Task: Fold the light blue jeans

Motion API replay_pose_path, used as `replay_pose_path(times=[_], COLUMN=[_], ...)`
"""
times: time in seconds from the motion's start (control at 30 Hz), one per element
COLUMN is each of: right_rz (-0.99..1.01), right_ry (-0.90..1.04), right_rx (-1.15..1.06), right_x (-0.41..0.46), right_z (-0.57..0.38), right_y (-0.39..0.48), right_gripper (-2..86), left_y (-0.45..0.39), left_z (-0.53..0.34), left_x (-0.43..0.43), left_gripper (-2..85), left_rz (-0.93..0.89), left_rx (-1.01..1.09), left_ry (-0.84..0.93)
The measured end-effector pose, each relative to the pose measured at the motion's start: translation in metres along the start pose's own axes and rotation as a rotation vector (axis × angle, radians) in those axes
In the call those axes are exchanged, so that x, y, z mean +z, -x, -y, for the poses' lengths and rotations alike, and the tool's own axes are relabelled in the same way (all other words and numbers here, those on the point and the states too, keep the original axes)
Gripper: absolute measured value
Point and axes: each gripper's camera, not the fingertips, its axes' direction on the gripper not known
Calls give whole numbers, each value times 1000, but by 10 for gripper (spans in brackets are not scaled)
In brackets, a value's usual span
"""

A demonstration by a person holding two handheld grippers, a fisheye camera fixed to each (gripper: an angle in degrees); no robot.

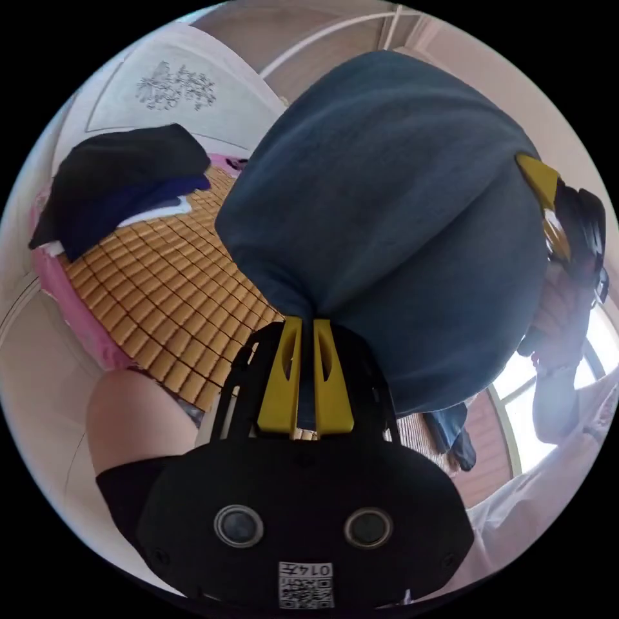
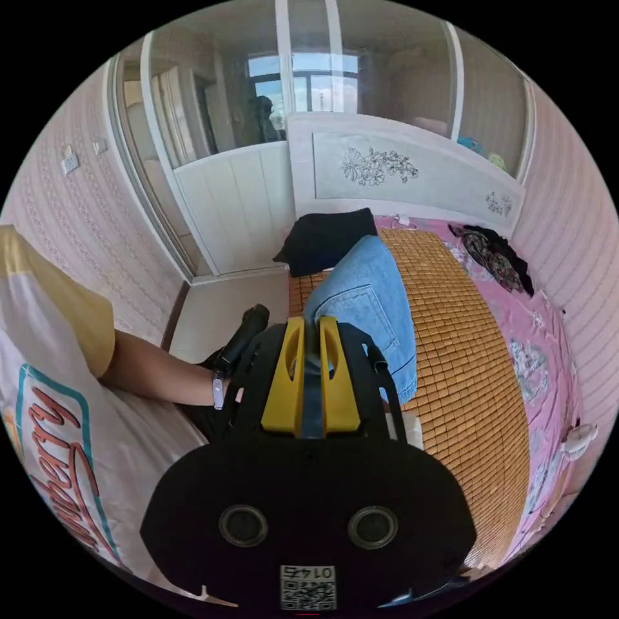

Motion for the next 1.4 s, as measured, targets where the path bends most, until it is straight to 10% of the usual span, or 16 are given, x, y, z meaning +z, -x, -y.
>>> replay_pose_path(times=[0.3, 0.53, 0.83, 1.13, 1.4], right_rz=[404, 324, 97, 33, 24], right_ry=[-191, 88, 265, 295, 211], right_rx=[193, 644, 457, 314, 182], right_x=[89, 258, 337, 356, 406], right_z=[179, 281, 226, 208, 276], right_y=[-103, -231, -227, -220, -203], right_gripper=[30, 50, 58, 81, 112], left_y=[103, 243, 311, 269, 271], left_z=[78, 159, 124, 116, 164], left_x=[-167, -96, -108, -146, -103], left_gripper=[3, 15, 41, 71, 54], left_rz=[253, 362, 186, 496, 697], left_rx=[-1, -253, -342, 46, 299], left_ry=[-385, -106, -228, -303, -21])
